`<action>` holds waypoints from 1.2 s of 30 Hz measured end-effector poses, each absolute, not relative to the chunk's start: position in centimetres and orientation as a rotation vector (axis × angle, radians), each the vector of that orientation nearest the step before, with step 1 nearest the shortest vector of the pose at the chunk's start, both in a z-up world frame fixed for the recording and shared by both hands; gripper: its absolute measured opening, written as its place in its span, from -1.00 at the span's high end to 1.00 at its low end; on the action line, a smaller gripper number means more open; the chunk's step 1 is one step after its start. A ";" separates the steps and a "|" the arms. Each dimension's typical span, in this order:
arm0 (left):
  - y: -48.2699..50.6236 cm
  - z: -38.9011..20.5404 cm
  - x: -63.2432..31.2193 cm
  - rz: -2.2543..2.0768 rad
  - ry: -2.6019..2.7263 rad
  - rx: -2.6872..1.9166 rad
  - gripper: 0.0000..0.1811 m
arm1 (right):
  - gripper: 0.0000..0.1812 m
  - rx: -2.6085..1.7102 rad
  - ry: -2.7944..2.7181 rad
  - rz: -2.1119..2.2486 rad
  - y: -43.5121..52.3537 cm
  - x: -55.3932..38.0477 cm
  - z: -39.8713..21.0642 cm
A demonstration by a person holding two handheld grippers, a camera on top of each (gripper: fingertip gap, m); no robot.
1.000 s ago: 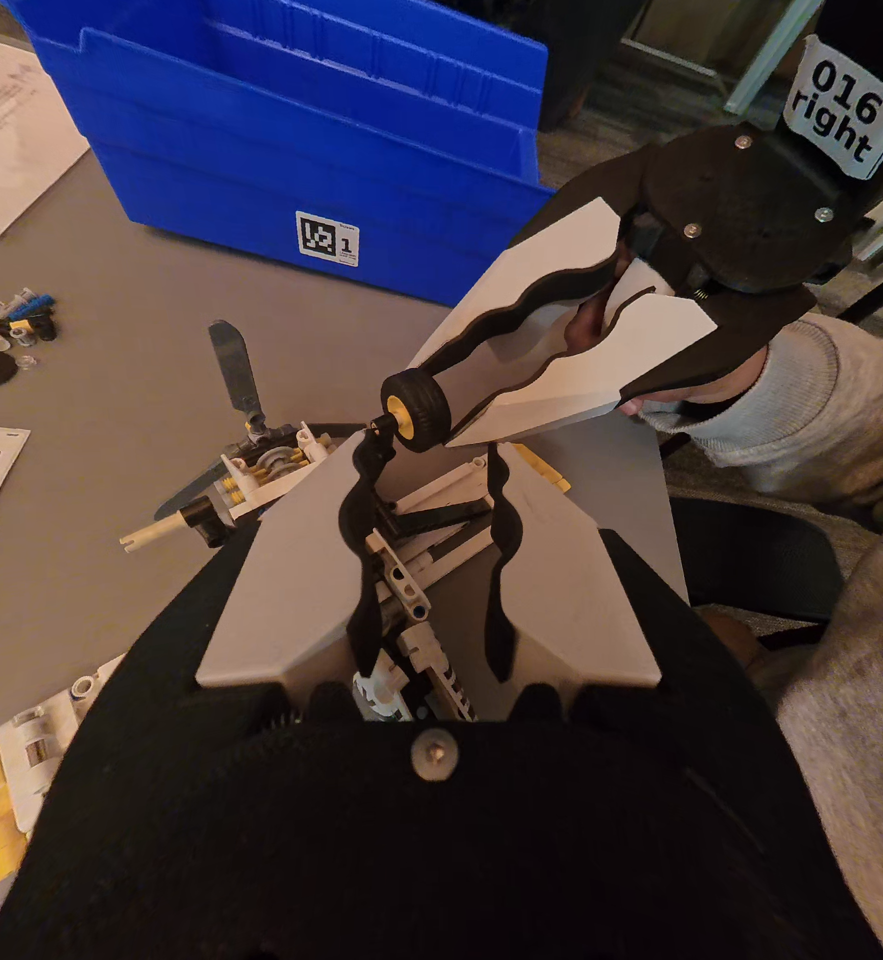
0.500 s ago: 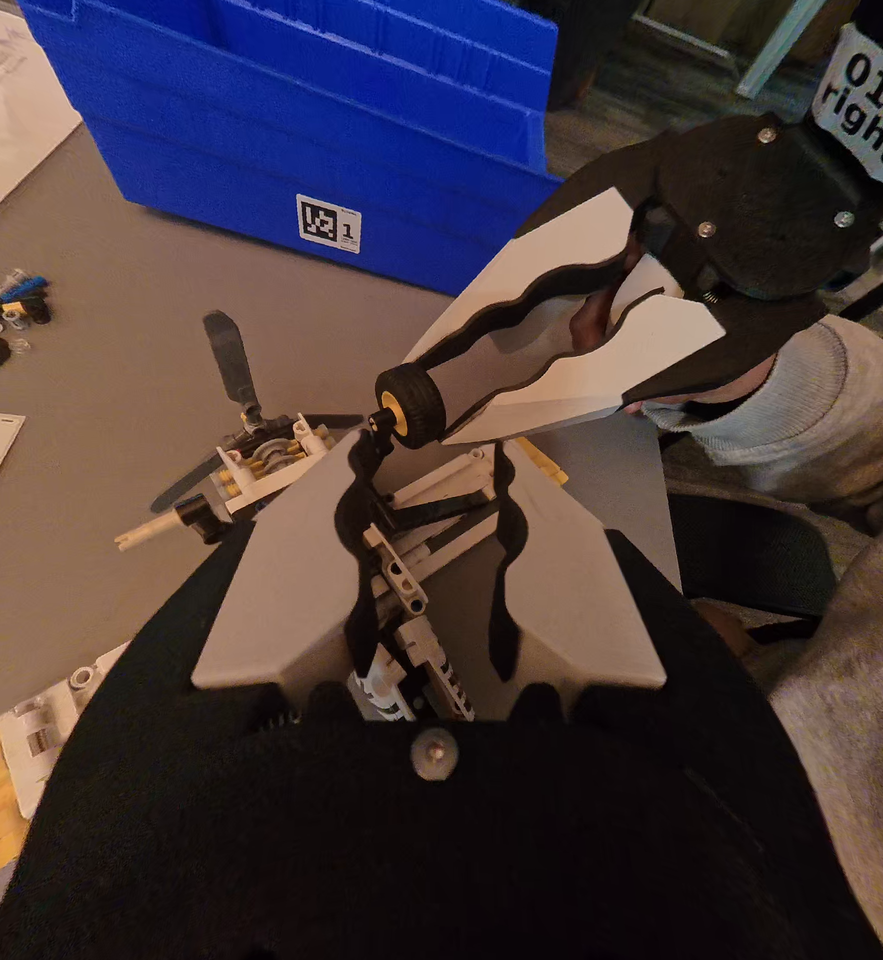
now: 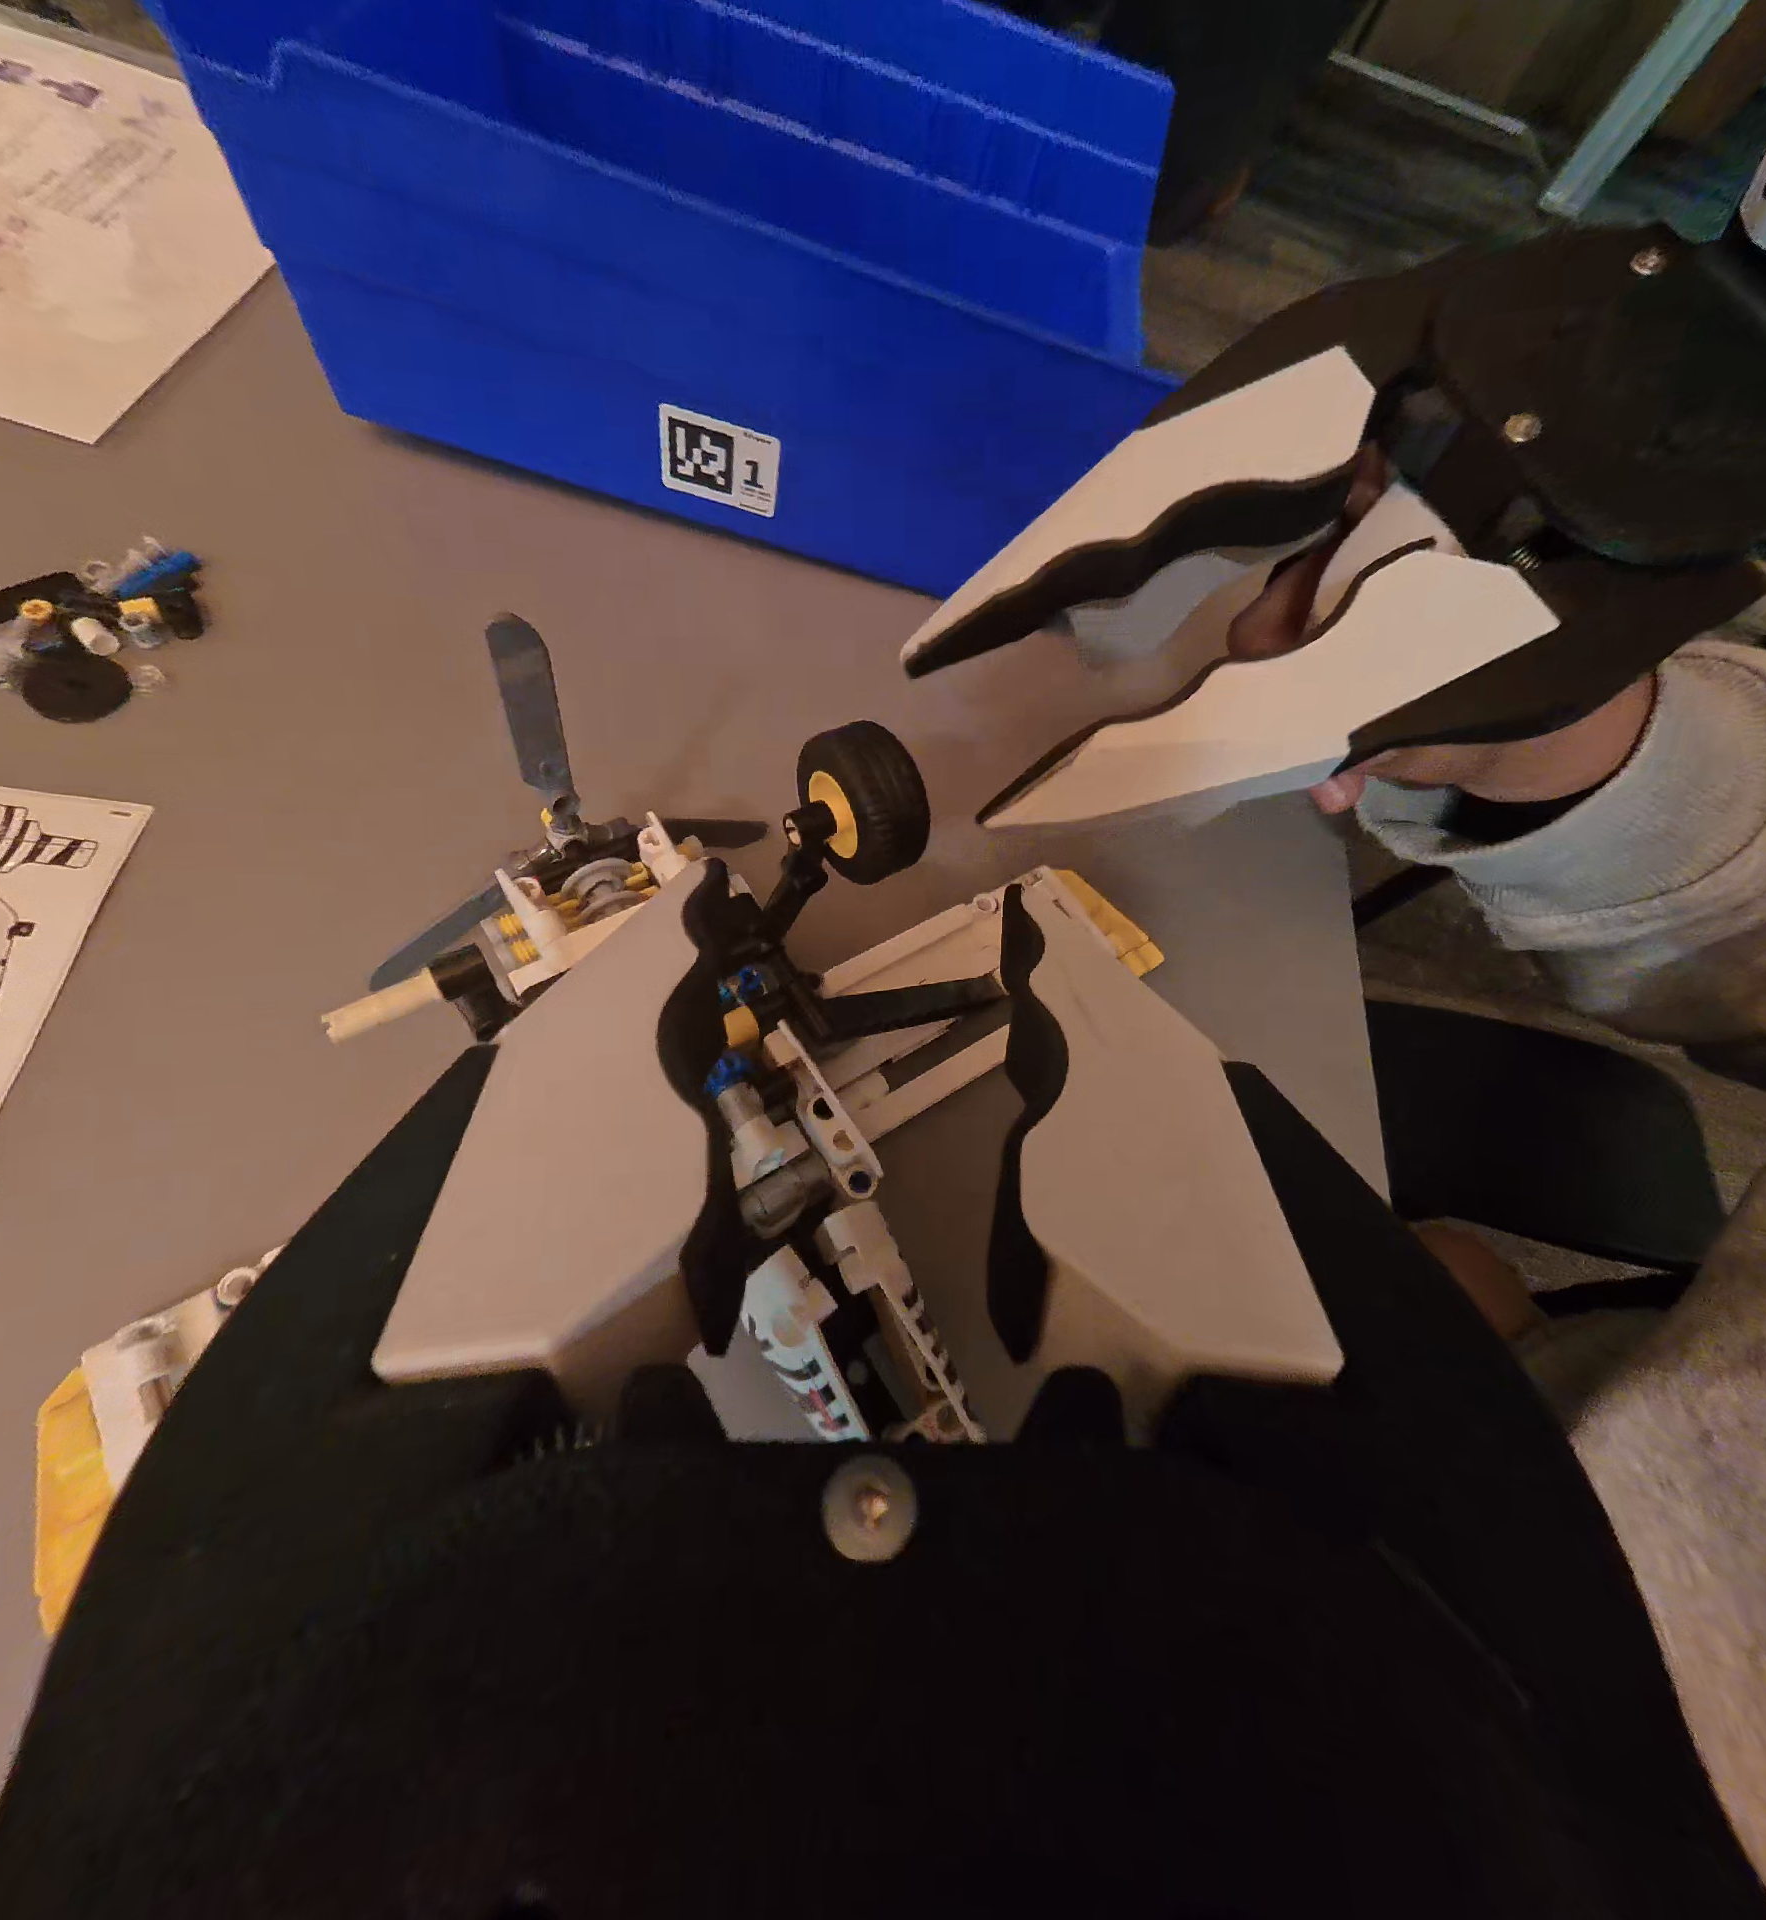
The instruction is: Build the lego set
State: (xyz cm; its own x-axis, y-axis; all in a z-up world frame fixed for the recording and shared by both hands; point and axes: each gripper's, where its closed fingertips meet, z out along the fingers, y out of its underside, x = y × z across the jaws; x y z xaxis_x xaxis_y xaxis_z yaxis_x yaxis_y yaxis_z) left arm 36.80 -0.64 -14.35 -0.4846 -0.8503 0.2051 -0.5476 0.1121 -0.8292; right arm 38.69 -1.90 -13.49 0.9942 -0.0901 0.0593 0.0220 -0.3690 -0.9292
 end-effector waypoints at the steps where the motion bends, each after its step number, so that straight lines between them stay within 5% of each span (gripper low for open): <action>1: -0.5 -14.1 36.7 -1.318 2.060 -1.369 0.44 | 0.63 -1.932 0.055 -0.119 -2.1 38.7 -13.1; 13: 1.7 -11.7 32.1 -1.413 1.836 -1.412 0.43 | 0.61 -1.783 -0.015 -0.133 -3.1 34.5 -7.7; 36: 6.6 -11.1 16.0 -1.312 1.477 -1.520 0.44 | 0.61 -1.594 -0.336 0.334 3.8 11.9 -2.8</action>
